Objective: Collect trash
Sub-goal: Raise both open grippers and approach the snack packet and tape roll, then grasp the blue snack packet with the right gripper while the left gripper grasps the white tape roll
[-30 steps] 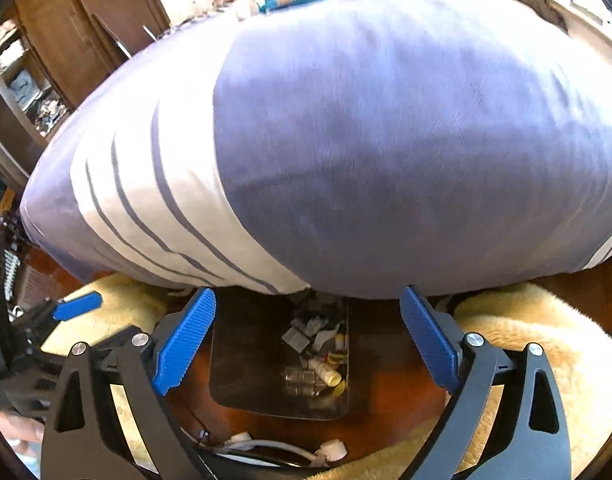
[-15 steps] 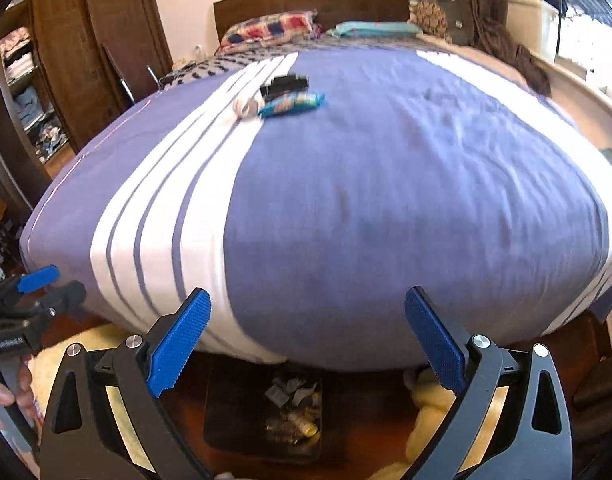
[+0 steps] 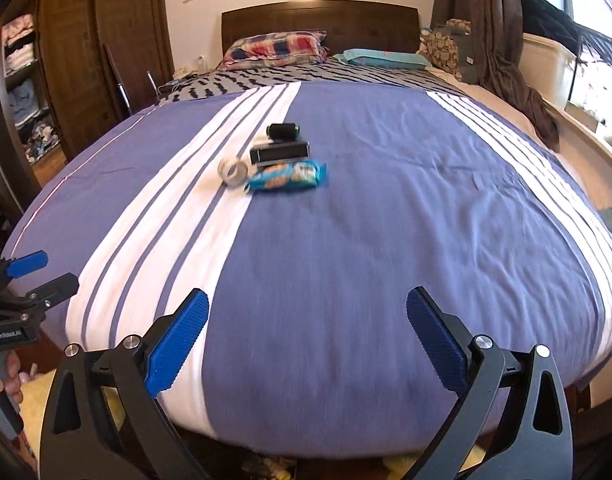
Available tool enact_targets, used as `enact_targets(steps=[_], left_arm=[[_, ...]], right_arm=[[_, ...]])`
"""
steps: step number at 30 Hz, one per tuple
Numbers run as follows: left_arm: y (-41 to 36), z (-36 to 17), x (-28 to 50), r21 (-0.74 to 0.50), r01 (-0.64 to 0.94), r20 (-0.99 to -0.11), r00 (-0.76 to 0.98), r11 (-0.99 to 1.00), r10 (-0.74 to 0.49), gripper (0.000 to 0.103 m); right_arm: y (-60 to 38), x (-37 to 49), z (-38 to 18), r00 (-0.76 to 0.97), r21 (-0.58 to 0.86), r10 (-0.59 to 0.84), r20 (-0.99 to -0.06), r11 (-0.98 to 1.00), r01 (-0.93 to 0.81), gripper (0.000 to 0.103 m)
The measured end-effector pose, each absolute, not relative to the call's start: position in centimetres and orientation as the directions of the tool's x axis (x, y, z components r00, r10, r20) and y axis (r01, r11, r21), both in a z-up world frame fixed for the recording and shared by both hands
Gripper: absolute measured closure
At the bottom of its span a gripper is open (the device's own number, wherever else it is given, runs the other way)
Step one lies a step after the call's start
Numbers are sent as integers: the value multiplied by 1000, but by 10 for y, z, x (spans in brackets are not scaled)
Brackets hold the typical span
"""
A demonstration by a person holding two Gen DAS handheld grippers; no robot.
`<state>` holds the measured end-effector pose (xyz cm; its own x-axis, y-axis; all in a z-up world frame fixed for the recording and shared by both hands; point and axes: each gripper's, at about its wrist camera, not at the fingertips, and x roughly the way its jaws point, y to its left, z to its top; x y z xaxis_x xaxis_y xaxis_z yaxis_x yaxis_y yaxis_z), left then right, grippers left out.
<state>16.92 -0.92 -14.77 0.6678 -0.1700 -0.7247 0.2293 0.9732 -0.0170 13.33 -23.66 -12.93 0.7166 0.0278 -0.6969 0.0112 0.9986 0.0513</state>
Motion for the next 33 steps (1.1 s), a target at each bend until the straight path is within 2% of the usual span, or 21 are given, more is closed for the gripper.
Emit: enact_targets(steps=[15, 17, 20, 29, 33], left_arm=[[-34, -170, 248, -4, 270, -760, 625, 963, -178, 8], [-36, -171, 254, -2, 274, -759, 626, 962, -180, 8], [-39, -171, 263, -3, 278, -758, 626, 961, -183, 8], [-52, -171, 288, 8, 300, -759, 623, 954, -190, 8], [-65, -173, 302, 9, 319, -762, 615, 948, -200, 8]], right_arm=[[-225, 259, -153, 652, 99, 92, -752, 995, -27, 5], [-219, 268, -156, 634, 137, 144, -760, 989, -61, 15], [-216, 278, -163, 605, 190, 197, -772, 979, -77, 24], [-222, 318, -174, 595, 269, 223, -772, 963, -11, 26], [-230, 333, -175, 588, 256, 199, -784, 967, 14, 32]])
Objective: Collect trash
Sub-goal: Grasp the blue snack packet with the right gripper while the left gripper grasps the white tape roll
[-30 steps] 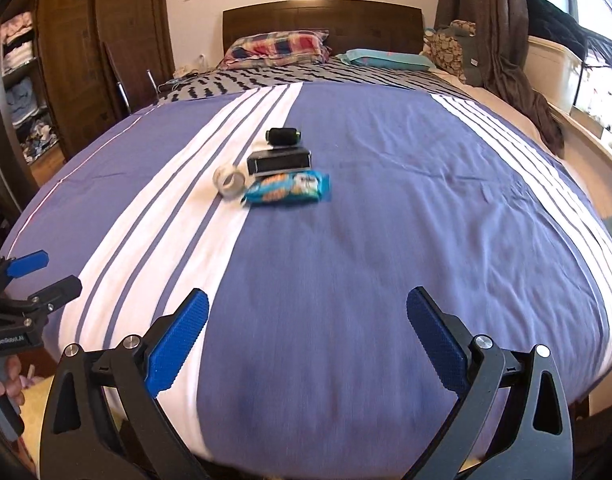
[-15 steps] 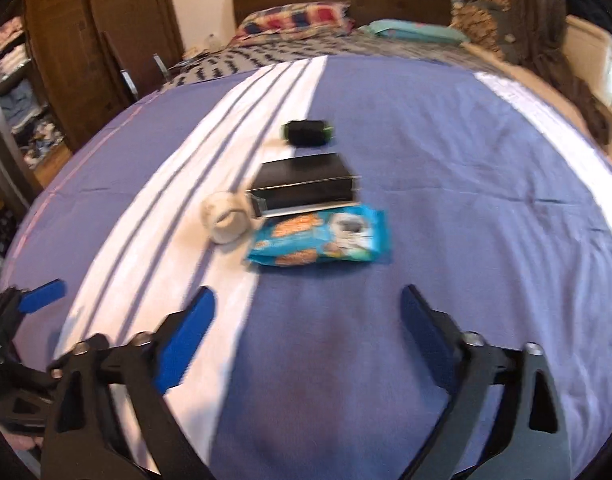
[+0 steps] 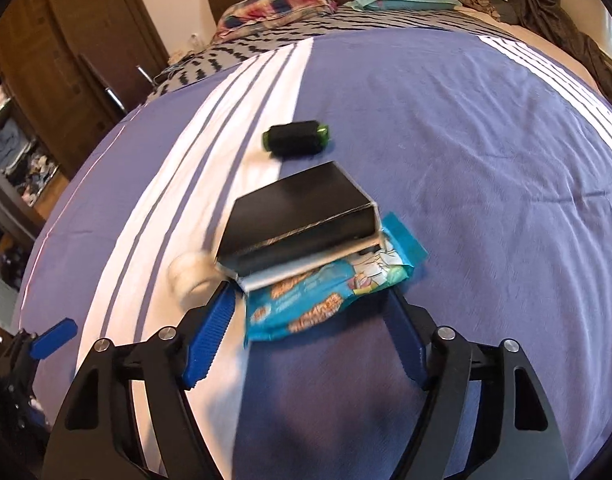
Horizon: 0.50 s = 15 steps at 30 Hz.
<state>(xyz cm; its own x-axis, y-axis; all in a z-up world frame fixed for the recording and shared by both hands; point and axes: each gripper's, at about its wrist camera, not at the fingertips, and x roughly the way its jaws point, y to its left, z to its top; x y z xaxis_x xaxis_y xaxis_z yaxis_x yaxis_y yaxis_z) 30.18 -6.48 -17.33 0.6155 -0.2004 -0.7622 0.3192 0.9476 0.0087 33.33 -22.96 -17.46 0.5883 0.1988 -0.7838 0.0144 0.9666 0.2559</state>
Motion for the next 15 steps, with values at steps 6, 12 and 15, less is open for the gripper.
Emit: enact_targets(steps=[6, 12, 15], left_arm=[[-89, -176, 326, -20, 359, -763, 598, 933, -247, 8], [-111, -183, 353, -48, 388, -774, 568, 920, -280, 29], [-117, -187, 362, -69, 399, -783, 547, 914, -298, 43]], right_arm=[[-241, 336, -177, 580, 211, 178, -795, 977, -11, 53], [-244, 340, -175, 597, 200, 186, -781, 979, -43, 71], [-247, 337, -173, 606, 203, 192, -772, 978, -51, 75]])
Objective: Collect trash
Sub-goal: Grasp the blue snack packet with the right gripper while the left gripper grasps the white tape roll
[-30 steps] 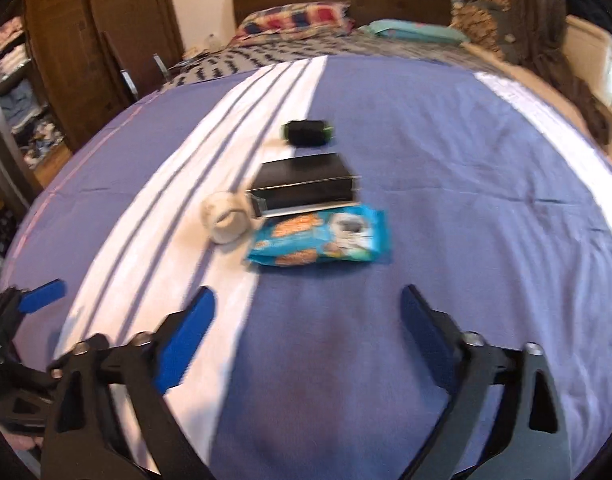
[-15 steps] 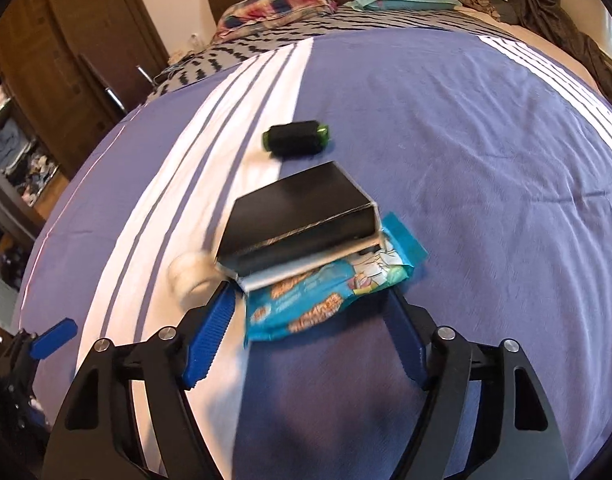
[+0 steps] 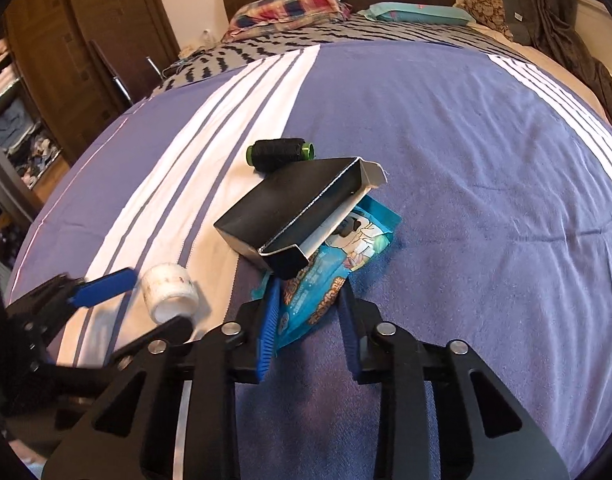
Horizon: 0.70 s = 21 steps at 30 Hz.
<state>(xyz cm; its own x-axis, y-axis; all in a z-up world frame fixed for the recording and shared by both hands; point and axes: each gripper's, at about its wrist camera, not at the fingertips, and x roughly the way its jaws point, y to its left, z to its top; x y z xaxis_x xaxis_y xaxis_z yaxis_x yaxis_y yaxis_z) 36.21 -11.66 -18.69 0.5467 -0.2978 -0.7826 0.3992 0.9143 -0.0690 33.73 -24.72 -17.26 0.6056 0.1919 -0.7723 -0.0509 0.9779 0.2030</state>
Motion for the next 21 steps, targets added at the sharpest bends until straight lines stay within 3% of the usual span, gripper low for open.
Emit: enact_targets(steps=[6, 21], left_arm=[[-116, -184, 360, -98, 411, -778, 536, 906, -327, 81], [-83, -142, 250, -55, 396, -737, 603, 917, -305, 81]], right_arm=[[-252, 317, -163, 630, 178, 163, -759, 983, -41, 80], [-222, 222, -119, 695, 139, 171, -698, 985, -102, 87]])
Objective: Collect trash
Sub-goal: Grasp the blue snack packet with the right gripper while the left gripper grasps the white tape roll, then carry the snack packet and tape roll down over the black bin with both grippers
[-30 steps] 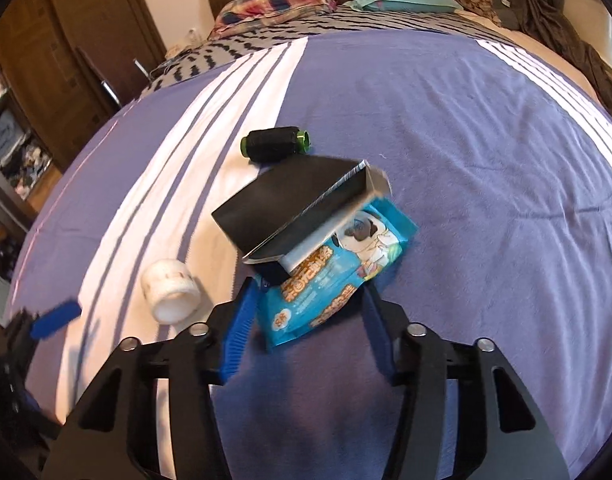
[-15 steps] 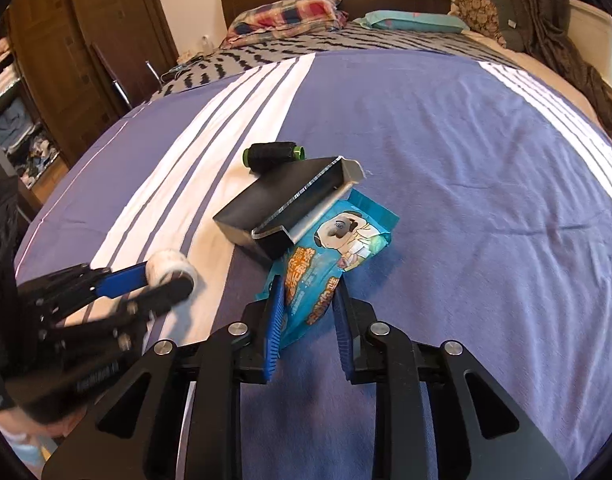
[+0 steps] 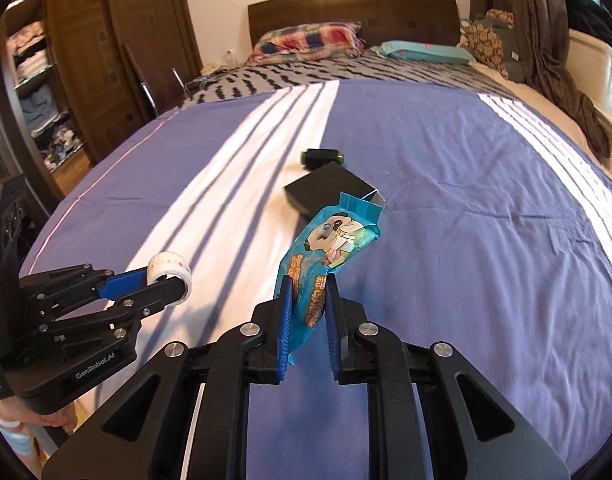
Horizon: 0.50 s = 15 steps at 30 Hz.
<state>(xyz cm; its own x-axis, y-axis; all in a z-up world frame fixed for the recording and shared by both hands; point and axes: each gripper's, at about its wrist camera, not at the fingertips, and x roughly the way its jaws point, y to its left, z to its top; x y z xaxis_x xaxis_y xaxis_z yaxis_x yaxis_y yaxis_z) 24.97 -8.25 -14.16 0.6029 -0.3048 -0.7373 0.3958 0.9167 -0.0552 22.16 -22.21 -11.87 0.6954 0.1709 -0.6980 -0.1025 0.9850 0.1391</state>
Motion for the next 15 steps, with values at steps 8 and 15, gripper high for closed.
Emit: enact_targets(steps=[8, 15], left_arm=[[-69, -109, 170, -50, 387, -682, 660, 921, -315, 81], [-62, -93, 117, -43, 376, -639, 702, 926, -315, 81]], right_arm=[[-211, 150, -93, 749, 155, 207, -629, 978, -139, 87], [-214, 100, -82, 779, 182, 217, -589, 974, -134, 87]])
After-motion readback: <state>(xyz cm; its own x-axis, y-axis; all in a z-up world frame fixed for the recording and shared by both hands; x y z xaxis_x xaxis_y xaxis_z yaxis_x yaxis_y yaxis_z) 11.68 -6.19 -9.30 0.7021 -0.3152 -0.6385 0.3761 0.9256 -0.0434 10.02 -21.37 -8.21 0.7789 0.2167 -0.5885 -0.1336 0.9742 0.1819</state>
